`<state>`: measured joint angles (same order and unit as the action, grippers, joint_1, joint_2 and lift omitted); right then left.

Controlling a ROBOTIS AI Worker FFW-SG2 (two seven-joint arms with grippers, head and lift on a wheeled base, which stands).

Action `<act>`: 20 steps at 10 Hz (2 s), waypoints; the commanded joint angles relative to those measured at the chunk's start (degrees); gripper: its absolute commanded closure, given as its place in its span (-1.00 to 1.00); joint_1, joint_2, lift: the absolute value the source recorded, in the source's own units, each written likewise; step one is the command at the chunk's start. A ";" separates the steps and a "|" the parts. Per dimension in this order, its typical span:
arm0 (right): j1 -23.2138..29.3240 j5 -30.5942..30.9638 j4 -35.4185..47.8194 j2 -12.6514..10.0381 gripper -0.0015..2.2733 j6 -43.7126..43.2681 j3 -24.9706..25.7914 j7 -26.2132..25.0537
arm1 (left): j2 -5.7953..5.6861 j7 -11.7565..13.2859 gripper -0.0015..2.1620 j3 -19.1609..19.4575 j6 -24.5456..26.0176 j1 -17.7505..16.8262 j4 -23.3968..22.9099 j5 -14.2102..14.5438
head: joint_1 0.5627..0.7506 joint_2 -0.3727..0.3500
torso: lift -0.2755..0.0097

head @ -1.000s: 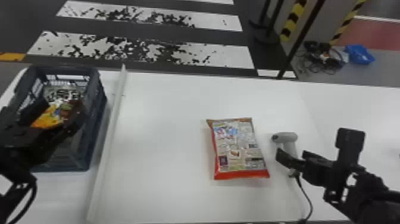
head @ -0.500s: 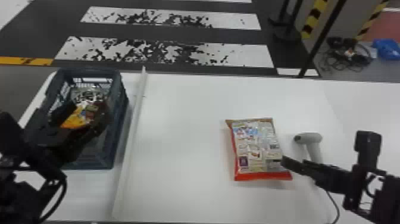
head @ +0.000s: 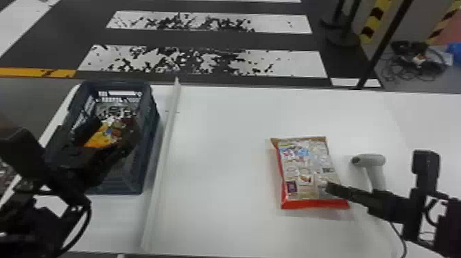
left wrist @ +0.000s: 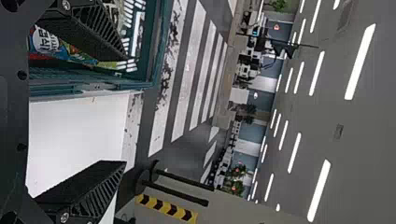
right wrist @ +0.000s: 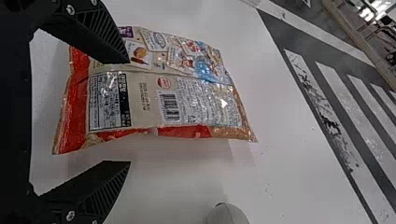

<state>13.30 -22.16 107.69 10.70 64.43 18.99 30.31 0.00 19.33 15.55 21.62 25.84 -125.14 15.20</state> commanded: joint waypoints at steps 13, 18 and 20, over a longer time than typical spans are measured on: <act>-1.52 -18.19 -1.43 -0.59 0.99 4.96 15.73 9.51 | 0.15 -0.09 -0.92 0.00 0.14 0.08 -0.19 -0.09 | 0.41 0.05 | 0.27; -1.61 -24.69 -2.75 -1.56 0.99 -7.52 29.70 -0.34 | 0.15 -0.09 -0.92 -0.35 0.49 -0.09 -0.28 -0.61 | 0.41 -0.42 | 0.27; -2.57 -24.69 -6.35 -1.65 0.99 -10.68 33.22 -4.82 | 0.15 -0.09 -0.92 -0.35 0.49 -0.09 -0.28 -0.70 | 0.41 -0.61 | 0.27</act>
<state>11.15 -46.84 102.64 9.05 54.40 51.02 25.67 0.00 19.25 15.20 22.11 25.75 -125.41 14.55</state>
